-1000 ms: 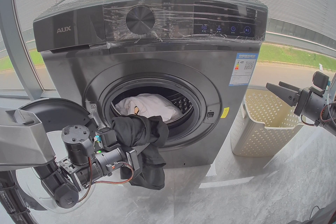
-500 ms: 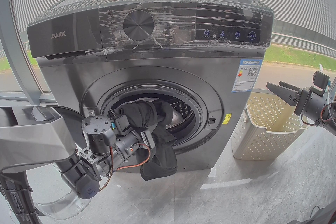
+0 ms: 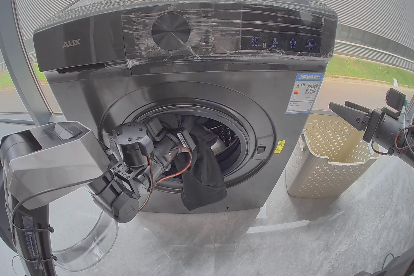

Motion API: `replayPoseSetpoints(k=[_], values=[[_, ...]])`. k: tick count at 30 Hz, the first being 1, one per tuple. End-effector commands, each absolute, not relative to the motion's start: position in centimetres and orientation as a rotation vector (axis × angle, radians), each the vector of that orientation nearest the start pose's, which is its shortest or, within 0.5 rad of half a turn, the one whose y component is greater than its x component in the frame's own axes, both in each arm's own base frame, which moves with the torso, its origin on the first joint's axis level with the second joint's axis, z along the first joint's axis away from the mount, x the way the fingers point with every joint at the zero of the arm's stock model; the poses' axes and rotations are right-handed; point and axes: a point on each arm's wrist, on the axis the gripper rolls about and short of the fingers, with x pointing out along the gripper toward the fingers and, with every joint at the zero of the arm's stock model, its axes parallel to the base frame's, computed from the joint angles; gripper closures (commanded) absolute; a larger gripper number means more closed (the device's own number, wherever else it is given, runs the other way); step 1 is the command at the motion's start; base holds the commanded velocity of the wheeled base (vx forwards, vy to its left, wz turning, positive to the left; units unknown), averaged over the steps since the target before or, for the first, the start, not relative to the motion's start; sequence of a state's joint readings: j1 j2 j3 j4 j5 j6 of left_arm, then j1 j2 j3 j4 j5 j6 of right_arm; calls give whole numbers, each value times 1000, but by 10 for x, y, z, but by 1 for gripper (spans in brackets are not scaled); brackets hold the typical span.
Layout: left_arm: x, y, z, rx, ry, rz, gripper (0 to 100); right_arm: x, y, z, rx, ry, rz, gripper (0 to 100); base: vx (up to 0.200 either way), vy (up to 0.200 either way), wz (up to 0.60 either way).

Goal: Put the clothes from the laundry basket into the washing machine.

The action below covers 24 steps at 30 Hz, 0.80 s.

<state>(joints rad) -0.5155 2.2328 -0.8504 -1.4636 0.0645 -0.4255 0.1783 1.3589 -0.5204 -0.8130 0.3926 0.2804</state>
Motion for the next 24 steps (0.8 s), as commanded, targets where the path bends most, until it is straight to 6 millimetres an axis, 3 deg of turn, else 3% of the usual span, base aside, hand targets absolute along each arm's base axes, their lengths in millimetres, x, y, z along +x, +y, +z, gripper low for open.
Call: replayPoseSetpoints(k=[1,6,17,24], values=[[362,-187,85,-450,-13,-428,100,207,45,210,278,110,556,0,0,0,0],[370,-185,60,-434,49,-399,100,207,45,209,278,113,556,0,0,0,0],[389,-197,53,-453,5,-412,100,208,44,208,281,118,549,0,0,0,0],[394,-204,33,-448,31,-418,100,210,43,206,279,127,542,0,0,0,0]])
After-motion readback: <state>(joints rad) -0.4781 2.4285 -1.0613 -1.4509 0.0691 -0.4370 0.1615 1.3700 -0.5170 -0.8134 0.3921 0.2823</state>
